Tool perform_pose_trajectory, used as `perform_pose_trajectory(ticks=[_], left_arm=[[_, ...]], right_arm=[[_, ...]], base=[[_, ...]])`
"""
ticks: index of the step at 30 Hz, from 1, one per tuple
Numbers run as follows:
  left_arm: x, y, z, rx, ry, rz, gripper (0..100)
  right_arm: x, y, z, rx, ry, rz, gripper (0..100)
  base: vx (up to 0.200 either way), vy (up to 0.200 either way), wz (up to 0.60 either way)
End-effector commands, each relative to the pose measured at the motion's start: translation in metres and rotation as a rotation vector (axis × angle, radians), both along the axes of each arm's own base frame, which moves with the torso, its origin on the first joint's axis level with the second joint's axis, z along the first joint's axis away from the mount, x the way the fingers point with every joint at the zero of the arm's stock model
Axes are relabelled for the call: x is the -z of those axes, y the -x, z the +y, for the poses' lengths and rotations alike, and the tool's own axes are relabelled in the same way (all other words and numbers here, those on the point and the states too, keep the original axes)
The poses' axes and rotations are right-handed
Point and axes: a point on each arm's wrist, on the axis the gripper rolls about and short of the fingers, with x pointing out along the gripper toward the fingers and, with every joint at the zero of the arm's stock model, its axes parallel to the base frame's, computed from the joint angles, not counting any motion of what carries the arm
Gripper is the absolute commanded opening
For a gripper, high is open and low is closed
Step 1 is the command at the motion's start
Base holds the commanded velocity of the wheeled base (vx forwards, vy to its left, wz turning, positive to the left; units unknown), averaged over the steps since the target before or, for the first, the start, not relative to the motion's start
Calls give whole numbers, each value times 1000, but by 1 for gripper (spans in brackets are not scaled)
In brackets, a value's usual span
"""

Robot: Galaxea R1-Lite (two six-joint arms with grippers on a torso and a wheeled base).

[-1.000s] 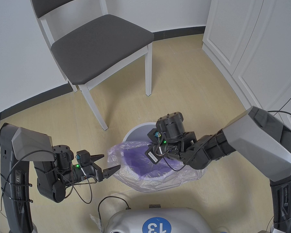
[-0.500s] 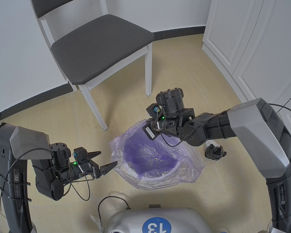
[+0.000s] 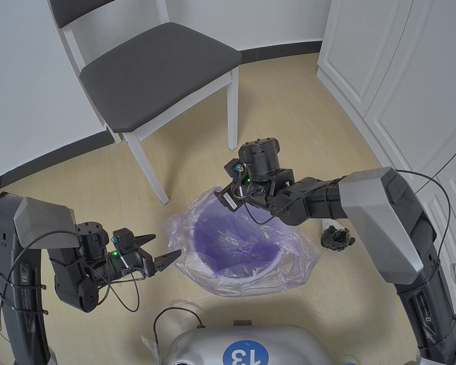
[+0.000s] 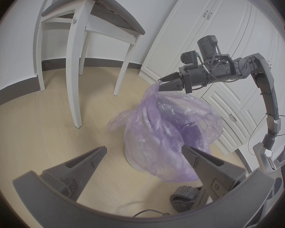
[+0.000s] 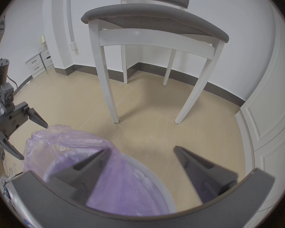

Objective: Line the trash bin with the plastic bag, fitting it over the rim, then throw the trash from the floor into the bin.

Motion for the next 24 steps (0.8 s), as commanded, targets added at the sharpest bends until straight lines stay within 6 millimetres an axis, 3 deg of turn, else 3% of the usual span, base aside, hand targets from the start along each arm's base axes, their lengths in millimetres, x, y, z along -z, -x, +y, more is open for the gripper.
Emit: perform_pose_trajectory(ticks=[1, 8, 12, 24], left_arm=[[-3, 0, 0, 0, 3, -21, 100], [-7, 1, 0, 0, 4, -30, 100], [-9, 2, 0, 0, 4, -32, 100], [-8, 3, -2, 7, 4, -26, 100]], right_arm=[[-15, 1, -2, 3, -14, -24, 100], [-33, 27, -15, -37, 78, -19, 100], [-44, 52, -28, -58, 113, -22, 100], [-15, 97, -53, -122, 283, 98, 100]], base=[[0, 0, 0], [0, 0, 0], [0, 0, 0], [0, 0, 0]])
